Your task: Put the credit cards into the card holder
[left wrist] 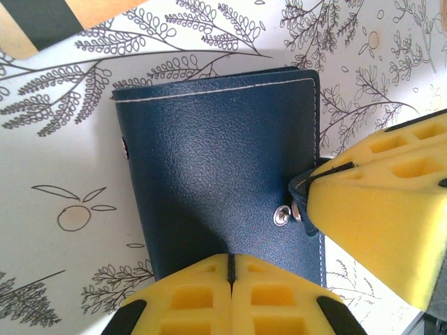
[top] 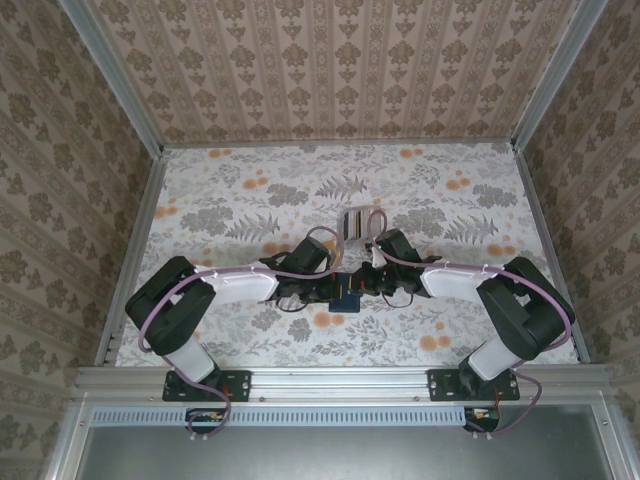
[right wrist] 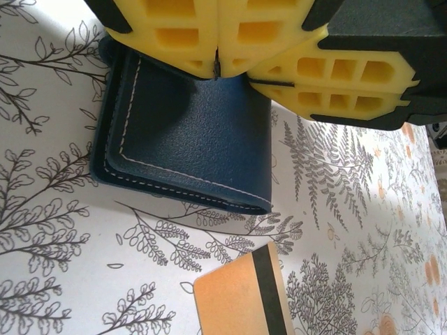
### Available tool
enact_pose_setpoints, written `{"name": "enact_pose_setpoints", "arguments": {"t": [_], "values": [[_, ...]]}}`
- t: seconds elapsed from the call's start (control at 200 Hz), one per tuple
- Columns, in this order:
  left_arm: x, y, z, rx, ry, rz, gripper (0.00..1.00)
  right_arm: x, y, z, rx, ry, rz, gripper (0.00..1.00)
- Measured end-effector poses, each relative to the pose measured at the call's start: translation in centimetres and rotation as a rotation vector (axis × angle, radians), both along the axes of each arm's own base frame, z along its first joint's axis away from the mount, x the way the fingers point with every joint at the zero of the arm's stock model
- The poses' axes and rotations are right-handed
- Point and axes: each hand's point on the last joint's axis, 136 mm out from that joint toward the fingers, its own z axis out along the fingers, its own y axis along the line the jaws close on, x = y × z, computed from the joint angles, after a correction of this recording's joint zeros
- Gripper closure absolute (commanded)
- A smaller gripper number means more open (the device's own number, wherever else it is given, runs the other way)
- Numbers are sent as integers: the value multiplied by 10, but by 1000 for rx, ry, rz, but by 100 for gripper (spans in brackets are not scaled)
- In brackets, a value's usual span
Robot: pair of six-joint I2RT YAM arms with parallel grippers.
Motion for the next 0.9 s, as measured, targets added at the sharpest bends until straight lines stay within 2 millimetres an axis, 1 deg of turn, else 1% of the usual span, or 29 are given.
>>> {"name": "enact_pose_setpoints", "arguments": {"t": [0.275, 0.9], "values": [[0, 0, 0, 1, 1, 0, 98, -4, 2, -1, 1, 7, 24, 100], [0, 0, -1, 2, 12, 13, 98, -4, 9, -5, -7, -14, 46, 100]]}}
